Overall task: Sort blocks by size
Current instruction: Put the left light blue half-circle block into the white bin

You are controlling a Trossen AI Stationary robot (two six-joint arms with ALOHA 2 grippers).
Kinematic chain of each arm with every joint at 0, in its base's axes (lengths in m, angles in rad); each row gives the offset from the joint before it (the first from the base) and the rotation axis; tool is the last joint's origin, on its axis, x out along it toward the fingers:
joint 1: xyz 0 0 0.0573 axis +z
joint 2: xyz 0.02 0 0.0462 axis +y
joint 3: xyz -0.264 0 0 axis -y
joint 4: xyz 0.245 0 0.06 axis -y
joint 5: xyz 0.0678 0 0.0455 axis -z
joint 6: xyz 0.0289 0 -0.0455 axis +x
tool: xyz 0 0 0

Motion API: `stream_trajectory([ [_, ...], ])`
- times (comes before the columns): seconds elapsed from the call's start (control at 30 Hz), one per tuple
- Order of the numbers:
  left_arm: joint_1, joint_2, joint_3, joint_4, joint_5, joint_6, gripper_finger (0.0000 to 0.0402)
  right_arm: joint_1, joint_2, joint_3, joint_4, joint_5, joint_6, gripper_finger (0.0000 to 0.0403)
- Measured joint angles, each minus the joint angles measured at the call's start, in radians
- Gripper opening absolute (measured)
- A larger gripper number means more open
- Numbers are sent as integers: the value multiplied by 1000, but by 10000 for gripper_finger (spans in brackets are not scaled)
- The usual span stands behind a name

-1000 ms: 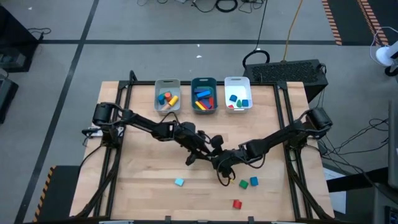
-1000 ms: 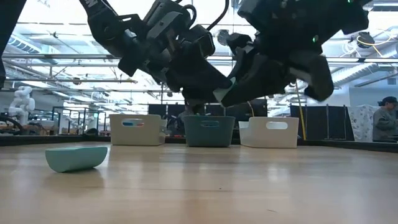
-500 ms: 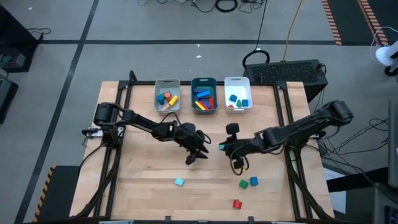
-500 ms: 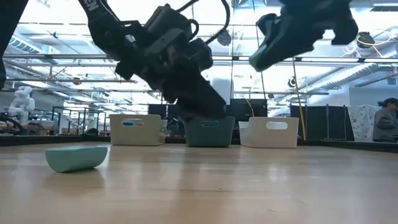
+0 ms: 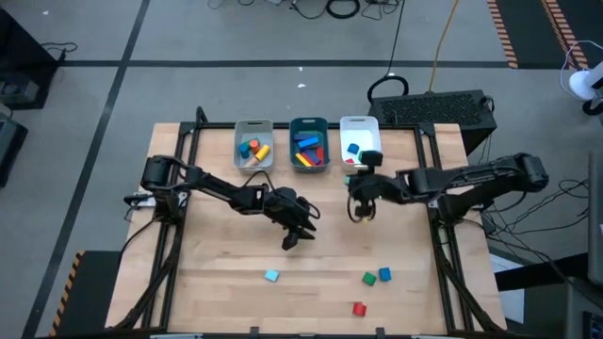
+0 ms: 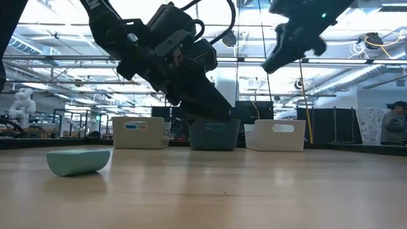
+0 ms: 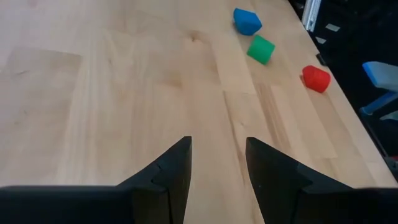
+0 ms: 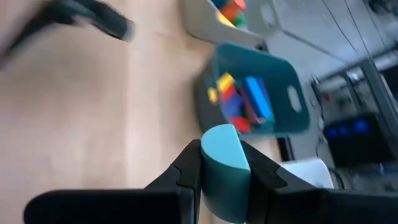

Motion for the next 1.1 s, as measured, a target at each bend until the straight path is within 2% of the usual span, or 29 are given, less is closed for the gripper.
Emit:
stream_trajectory([
  [0.23,-12,0,0,0,0,0,151,-216,27,0,-4,-22,33,55],
  [0.4,-13,0,0,-32,-6,3,151,-403,79,0,12,-138,46,55],
  [0.67,-14,0,0,-50,-113,8,151,-648,208,0,64,-278,44,55],
  [0.8,-14,0,0,-48,-127,7,151,-713,278,0,126,-326,19,56],
  [1.1,-15,0,0,-48,-127,8,151,-767,382,0,209,-382,-10,66],
])
